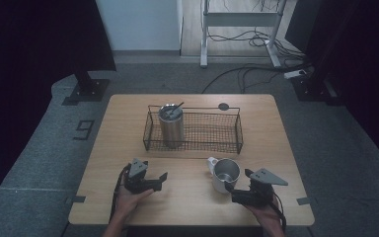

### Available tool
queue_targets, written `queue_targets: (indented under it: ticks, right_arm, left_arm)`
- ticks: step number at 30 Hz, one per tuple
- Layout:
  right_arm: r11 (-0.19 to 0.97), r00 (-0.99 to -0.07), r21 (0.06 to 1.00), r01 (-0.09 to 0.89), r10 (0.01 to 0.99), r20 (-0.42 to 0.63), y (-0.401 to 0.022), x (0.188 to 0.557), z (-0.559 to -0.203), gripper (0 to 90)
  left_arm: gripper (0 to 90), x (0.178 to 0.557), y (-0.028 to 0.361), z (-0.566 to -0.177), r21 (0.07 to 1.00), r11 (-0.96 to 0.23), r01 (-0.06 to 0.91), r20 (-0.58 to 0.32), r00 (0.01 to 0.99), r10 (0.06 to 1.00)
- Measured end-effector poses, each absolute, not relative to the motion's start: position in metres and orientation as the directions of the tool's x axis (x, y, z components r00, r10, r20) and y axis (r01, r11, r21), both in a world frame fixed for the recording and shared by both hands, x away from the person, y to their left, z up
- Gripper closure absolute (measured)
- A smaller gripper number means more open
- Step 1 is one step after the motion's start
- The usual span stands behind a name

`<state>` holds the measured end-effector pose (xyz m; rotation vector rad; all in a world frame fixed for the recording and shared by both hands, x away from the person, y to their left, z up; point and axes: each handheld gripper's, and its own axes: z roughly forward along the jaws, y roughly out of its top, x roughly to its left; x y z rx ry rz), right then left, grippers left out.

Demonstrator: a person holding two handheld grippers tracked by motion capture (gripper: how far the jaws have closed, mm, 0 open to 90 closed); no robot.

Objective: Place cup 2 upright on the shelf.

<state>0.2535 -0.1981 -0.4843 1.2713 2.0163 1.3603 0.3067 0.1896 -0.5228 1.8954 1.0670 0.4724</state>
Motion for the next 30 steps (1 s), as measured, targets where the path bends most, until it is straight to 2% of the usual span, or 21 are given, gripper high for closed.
queue_targets:
  ticks: [17, 30]
  right_arm:
    - [0.143, -0.522, 0.881, 0.452, 0.843, 0.13, -0.185, 0.27, -0.493, 0.6]
    - [0.178, -0.531, 0.873, 0.453, 0.841, 0.104, -0.17, 0.284, -0.5, 0.0]
  left_arm:
    - [8.7, 0.307, 0.189, -0.524, 0.837, -0.237, 0.493, -0.094, 0.556, 0.826]
    - [9.1, 0.307, 0.191, -0.523, 0.836, -0.232, 0.498, -0.1, 0.552, 0.828]
